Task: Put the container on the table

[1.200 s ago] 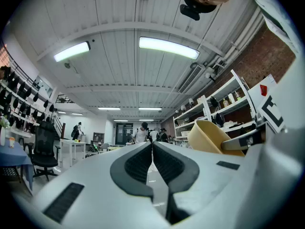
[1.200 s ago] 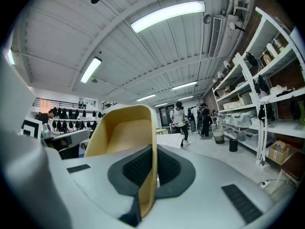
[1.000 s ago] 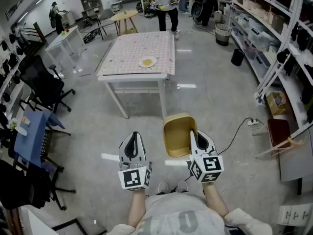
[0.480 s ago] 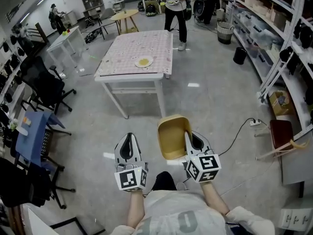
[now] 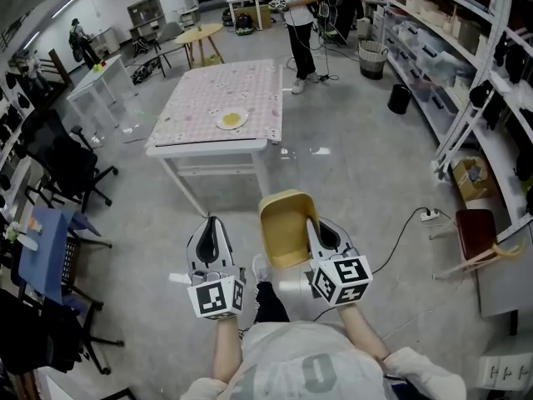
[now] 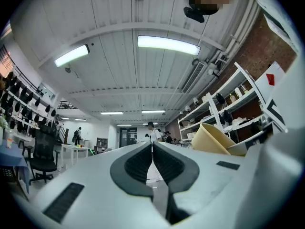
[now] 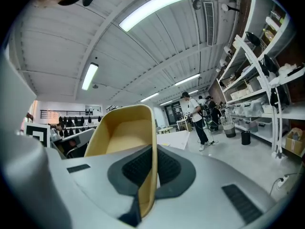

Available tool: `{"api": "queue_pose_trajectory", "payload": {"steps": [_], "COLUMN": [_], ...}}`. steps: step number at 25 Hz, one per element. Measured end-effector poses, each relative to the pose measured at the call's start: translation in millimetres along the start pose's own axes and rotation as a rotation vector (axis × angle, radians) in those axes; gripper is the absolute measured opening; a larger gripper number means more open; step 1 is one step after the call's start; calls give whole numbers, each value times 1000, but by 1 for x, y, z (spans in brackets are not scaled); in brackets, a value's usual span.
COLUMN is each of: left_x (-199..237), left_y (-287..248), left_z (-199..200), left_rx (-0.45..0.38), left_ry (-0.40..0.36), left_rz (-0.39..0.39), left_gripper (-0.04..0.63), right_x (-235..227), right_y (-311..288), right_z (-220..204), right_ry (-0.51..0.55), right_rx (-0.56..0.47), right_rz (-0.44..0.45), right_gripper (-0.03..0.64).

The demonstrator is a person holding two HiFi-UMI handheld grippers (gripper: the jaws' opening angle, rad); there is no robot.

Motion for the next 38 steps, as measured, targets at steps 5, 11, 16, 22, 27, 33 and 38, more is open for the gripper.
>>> {"api": "queue_pose_trajectory", "payload": {"steps": [5, 11, 16, 22, 27, 33, 38], "left_x": [26, 77, 141, 197, 217, 221, 218], "left_y": [-64, -162, -256, -343, -377, -403, -426], "left_z": [-18, -27, -40, -47, -58, -78, -90], "left_rx": [-6, -19, -32, -75, -64, -9, 18], "left_ry": [19, 19, 37, 13, 13, 18, 8], "left_rz": [-39, -78, -95, -127, -116, -68, -9], "left_gripper": [34, 34, 34, 34, 34, 34, 34], "right_x": [-9, -18, -12, -9, -12, -26, -44], "right_y": [-63, -171, -280, -383, -423, -458, -490], "right_z": [7, 31, 54, 74, 74, 71, 69], "right_ry": [8, -12, -15, -49, -53, 14, 34], "right_rx": [6, 27, 31, 8, 10, 4, 13], "right_rz": [-25, -66, -75, -84, -106, -93, -64], "right_gripper": [32, 32, 31, 32, 31, 31, 31]}}
Point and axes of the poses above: the fingertips, and each gripper's own axes: y backward along the fingers, x to its left, z out of its top, the point moved 9 cm from there along y, backward along the fingers, and after that the axes turned 1 degree about z, right-handed, at the moved point
